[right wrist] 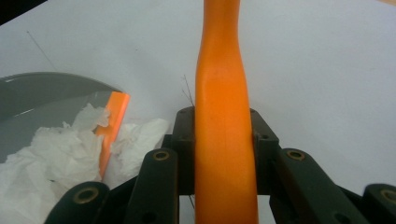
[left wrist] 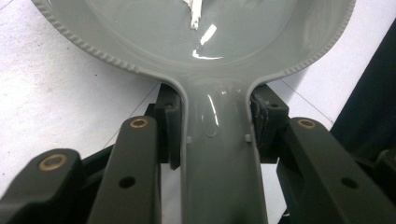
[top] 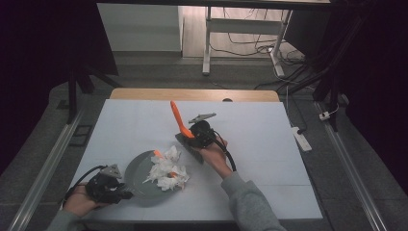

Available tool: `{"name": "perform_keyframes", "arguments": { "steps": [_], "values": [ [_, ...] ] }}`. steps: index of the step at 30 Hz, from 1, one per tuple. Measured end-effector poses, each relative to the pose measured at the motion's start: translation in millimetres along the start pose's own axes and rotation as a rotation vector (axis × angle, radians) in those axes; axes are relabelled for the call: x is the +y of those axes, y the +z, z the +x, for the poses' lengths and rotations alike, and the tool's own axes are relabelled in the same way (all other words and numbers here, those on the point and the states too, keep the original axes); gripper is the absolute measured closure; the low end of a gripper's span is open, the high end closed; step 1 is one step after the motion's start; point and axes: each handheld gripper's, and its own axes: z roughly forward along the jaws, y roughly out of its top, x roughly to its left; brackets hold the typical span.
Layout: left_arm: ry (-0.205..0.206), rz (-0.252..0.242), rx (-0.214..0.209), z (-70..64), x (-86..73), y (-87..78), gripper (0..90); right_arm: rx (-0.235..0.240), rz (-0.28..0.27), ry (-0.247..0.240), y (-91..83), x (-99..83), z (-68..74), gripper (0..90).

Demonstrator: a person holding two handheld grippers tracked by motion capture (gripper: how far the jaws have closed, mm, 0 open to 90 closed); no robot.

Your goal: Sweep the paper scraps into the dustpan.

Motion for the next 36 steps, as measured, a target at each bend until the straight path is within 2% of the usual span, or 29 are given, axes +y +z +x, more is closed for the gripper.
{"name": "perform_keyframes", "arguments": {
  "steps": [16,26,30,33,36],
  "values": [
    [0.007,0.0,-0.001,-1.7,2.2,2.1,62.0,0.058,0.025,-0.022,13.6,3.3,22.9,70.3],
    [0.009,-0.009,0.007,-3.5,7.4,7.3,62.0,0.147,0.051,-0.061,17.7,2.5,49.2,70.4],
    [0.009,-0.011,0.003,-4.3,10.6,10.2,62.0,0.206,0.048,-0.062,17.1,3.1,60.8,70.3],
    [0.008,-0.015,0.002,-4.5,11.5,11.4,62.0,0.227,0.039,-0.08,14.0,5.0,69.1,70.3],
    [0.008,-0.017,0.001,-4.2,10.8,11.5,62.0,0.225,-0.009,-0.071,5.0,9.2,67.1,70.3]
  ]
}}
